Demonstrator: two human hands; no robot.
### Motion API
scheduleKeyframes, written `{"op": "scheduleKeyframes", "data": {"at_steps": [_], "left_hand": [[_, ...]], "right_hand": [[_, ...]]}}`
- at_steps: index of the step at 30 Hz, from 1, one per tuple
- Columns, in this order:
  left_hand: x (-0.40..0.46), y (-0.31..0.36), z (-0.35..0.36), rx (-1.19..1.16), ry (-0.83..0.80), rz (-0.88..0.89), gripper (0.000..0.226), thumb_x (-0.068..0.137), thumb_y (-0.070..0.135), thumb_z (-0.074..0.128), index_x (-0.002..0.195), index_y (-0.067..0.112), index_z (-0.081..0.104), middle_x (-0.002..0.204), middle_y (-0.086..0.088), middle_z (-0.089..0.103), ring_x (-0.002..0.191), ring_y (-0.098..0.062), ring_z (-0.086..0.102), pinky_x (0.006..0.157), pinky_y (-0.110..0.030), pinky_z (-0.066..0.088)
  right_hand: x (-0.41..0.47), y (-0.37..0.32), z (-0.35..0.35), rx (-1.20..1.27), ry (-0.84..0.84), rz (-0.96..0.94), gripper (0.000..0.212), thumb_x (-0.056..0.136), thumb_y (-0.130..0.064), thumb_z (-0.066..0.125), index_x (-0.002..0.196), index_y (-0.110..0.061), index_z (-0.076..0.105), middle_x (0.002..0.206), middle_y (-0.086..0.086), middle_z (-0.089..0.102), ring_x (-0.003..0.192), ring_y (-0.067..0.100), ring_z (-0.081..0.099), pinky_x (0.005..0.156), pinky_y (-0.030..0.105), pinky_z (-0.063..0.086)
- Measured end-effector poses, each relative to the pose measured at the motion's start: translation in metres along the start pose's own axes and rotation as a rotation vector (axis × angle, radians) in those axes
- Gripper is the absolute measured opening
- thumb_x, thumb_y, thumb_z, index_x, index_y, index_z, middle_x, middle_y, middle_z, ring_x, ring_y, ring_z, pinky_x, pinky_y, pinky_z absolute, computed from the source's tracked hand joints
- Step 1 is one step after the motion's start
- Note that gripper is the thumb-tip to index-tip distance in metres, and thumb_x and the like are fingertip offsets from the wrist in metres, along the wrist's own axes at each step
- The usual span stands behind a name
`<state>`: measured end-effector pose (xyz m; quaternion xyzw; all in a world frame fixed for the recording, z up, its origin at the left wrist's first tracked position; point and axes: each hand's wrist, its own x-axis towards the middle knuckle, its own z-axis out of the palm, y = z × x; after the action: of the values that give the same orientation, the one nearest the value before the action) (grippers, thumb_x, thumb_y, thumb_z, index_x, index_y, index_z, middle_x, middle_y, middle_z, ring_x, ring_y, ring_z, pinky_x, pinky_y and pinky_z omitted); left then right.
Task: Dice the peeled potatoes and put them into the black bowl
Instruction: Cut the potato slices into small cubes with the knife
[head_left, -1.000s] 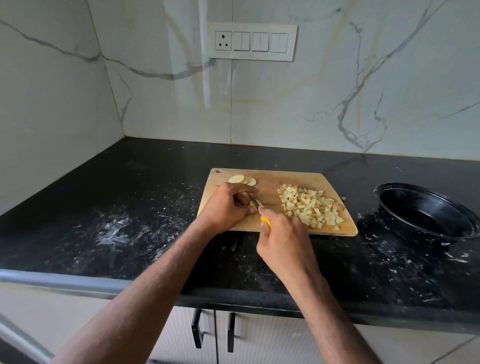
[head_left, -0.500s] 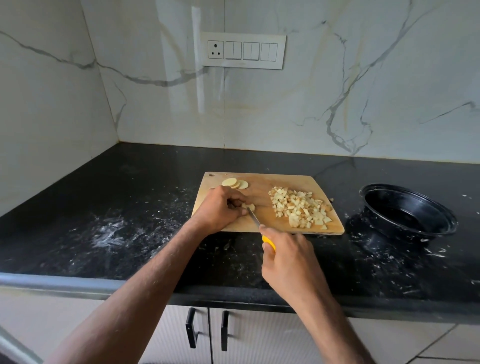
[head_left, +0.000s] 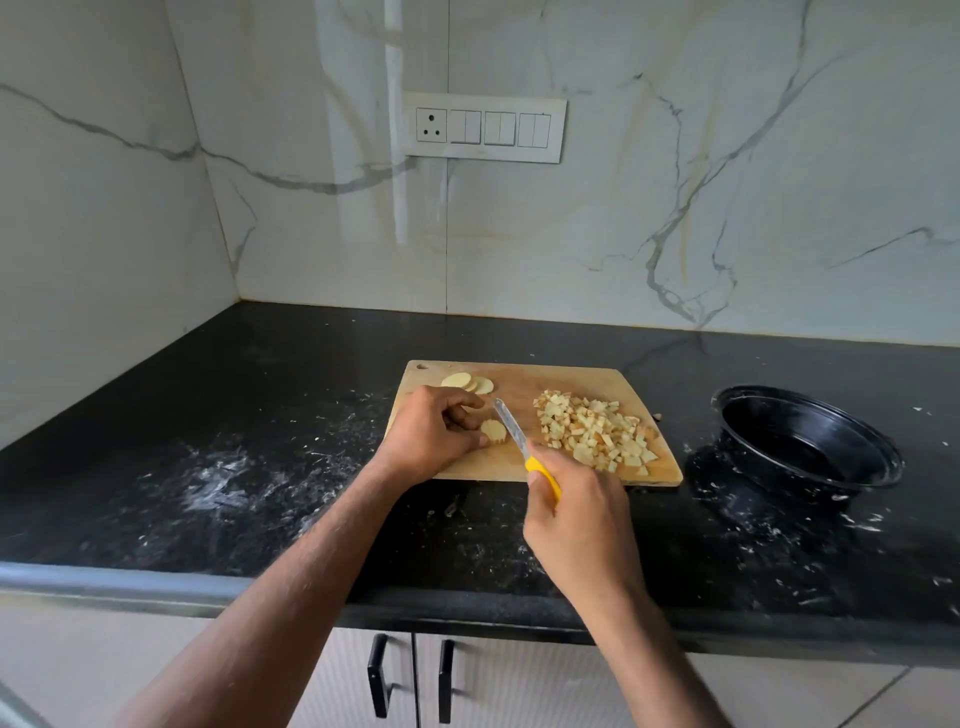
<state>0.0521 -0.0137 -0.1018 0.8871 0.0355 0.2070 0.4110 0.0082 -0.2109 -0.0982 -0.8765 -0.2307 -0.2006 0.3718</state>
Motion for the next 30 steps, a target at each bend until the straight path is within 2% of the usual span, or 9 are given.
{"op": "scheduleKeyframes", "data": {"at_steps": [2,4,11,15,18,21,23,27,30], "left_hand": [[-0.001,0.000,0.000,-0.019,0.015,-0.011,0.047,0.071,0.007,0.090,0.115,0.012,0.074,0.080,0.007,0.073,0.070,0.007,0.065,0.071,-0.005,0.048],[-0.001,0.001,0.000,-0.038,0.026,-0.025,0.045,0.070,0.007,0.090,0.111,0.012,0.074,0.078,0.007,0.074,0.070,0.007,0.066,0.072,-0.006,0.048],[0.002,-0.001,0.000,-0.036,0.054,-0.040,0.030,0.065,0.003,0.091,0.084,0.013,0.070,0.071,0.006,0.074,0.067,-0.001,0.070,0.067,-0.014,0.053],[0.003,-0.001,0.001,-0.031,0.054,-0.044,0.030,0.065,0.006,0.092,0.084,0.012,0.070,0.072,0.006,0.074,0.069,-0.002,0.070,0.070,-0.016,0.055],[0.003,-0.002,0.001,-0.030,0.057,-0.042,0.029,0.065,0.007,0.092,0.083,0.013,0.070,0.071,0.006,0.074,0.069,-0.002,0.071,0.071,-0.017,0.056],[0.002,-0.002,0.001,-0.025,0.060,-0.034,0.028,0.065,0.006,0.092,0.081,0.014,0.070,0.068,0.007,0.074,0.067,-0.001,0.070,0.071,-0.016,0.055],[0.002,-0.002,0.002,-0.021,0.060,-0.029,0.027,0.066,0.006,0.091,0.080,0.014,0.070,0.067,0.008,0.073,0.065,0.000,0.069,0.069,-0.014,0.053],[0.003,-0.004,0.002,-0.016,0.056,-0.021,0.025,0.067,0.007,0.091,0.080,0.016,0.071,0.066,0.007,0.073,0.066,-0.003,0.069,0.067,-0.014,0.052],[0.004,-0.005,0.002,-0.008,0.031,0.003,0.023,0.071,0.003,0.087,0.085,0.016,0.074,0.065,0.008,0.070,0.064,0.005,0.064,0.065,-0.007,0.045]], "right_hand": [[0.011,-0.005,0.009,-0.014,-0.025,-0.008,0.036,0.097,-0.015,0.057,0.132,-0.018,0.065,0.104,0.003,0.076,0.088,0.023,0.068,0.082,0.042,0.058],[0.018,-0.008,0.014,-0.030,-0.048,-0.013,0.037,0.098,-0.015,0.055,0.134,-0.017,0.063,0.105,0.005,0.076,0.091,0.026,0.067,0.083,0.041,0.057],[0.018,-0.003,0.021,-0.062,-0.103,-0.024,0.039,0.099,-0.018,0.053,0.137,-0.021,0.060,0.092,0.006,0.074,0.081,0.022,0.062,0.078,0.038,0.055],[0.019,-0.001,0.021,-0.083,-0.157,-0.002,0.041,0.101,-0.021,0.050,0.142,-0.023,0.055,0.102,0.006,0.072,0.085,0.015,0.053,0.082,0.029,0.050],[0.019,0.000,0.022,-0.100,-0.195,0.023,0.043,0.102,-0.024,0.048,0.145,-0.027,0.052,0.110,0.004,0.069,0.091,0.013,0.046,0.085,0.027,0.047],[0.018,0.003,0.026,-0.123,-0.222,0.030,0.044,0.102,-0.027,0.048,0.146,-0.031,0.049,0.113,0.002,0.066,0.090,0.011,0.041,0.076,0.019,0.039],[0.018,0.004,0.027,-0.138,-0.230,0.019,0.044,0.103,-0.028,0.047,0.147,-0.031,0.047,0.112,0.002,0.065,0.089,0.011,0.041,0.072,0.019,0.035],[0.013,0.002,0.023,-0.142,-0.252,0.006,0.045,0.103,-0.027,0.047,0.148,-0.029,0.045,0.113,0.004,0.062,0.088,0.011,0.041,0.072,0.020,0.037],[0.004,0.001,0.016,-0.127,-0.280,0.014,0.046,0.103,-0.027,0.048,0.149,-0.031,0.042,0.113,0.004,0.060,0.093,0.012,0.043,0.075,0.021,0.041]]}}
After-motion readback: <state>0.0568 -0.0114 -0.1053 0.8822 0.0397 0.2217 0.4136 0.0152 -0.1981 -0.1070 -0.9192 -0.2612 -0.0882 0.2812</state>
